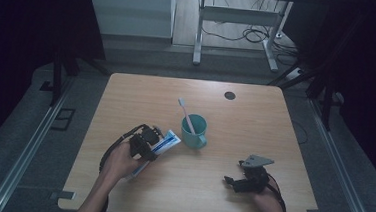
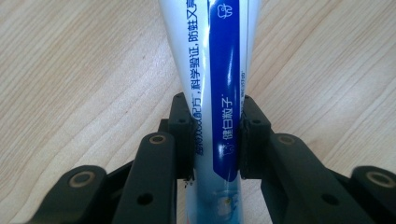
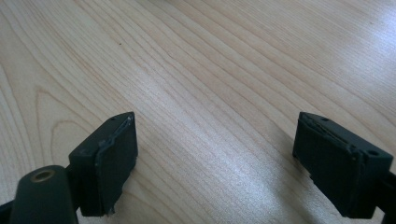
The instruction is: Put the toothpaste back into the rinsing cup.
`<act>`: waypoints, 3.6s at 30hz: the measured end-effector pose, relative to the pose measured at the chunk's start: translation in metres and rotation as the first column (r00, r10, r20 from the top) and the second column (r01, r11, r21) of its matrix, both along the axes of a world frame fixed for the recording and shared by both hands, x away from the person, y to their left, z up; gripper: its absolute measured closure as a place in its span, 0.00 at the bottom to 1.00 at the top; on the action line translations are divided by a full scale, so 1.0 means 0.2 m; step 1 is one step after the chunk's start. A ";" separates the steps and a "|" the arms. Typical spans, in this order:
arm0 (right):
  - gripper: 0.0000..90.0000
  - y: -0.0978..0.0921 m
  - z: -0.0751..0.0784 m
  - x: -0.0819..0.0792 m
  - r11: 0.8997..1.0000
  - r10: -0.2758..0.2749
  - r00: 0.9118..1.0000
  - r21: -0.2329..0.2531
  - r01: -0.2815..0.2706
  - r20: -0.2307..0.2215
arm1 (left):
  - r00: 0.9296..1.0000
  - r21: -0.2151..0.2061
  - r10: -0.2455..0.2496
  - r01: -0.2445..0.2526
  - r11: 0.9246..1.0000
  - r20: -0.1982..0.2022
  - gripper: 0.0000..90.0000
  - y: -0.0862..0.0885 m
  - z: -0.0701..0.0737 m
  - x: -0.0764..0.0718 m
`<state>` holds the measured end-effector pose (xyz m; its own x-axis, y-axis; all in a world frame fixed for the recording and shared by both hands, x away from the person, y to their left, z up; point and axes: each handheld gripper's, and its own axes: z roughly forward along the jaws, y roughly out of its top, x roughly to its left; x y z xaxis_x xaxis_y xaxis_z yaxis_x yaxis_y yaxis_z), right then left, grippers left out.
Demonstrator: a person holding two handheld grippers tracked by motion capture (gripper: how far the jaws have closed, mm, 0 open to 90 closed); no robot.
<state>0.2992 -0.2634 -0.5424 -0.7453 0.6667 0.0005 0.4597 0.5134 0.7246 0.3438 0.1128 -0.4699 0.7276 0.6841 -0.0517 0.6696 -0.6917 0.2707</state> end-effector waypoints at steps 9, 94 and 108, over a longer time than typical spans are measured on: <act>0.15 0.00 0.00 0.00 1.000 0.000 1.000 -0.001 0.000 0.001 | 0.999 -0.089 0.004 -0.001 0.996 0.035 0.80 0.04 0.04 -0.01; 0.15 0.00 0.00 0.00 1.000 0.000 1.000 0.001 0.000 0.002 | 0.911 -0.479 0.161 0.045 0.877 0.379 0.80 -0.10 0.34 0.02; 0.15 0.00 0.00 0.00 1.000 0.001 1.000 0.000 -0.001 0.002 | 0.891 -0.509 0.190 0.052 0.859 0.412 0.80 -0.17 0.39 0.07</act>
<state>0.2993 -0.2634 -0.5424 -0.7463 0.6657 -0.0015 0.4573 0.5143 0.7255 0.3584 0.0786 -0.3910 0.7072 0.7016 -0.0873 0.4382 -0.3381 0.8328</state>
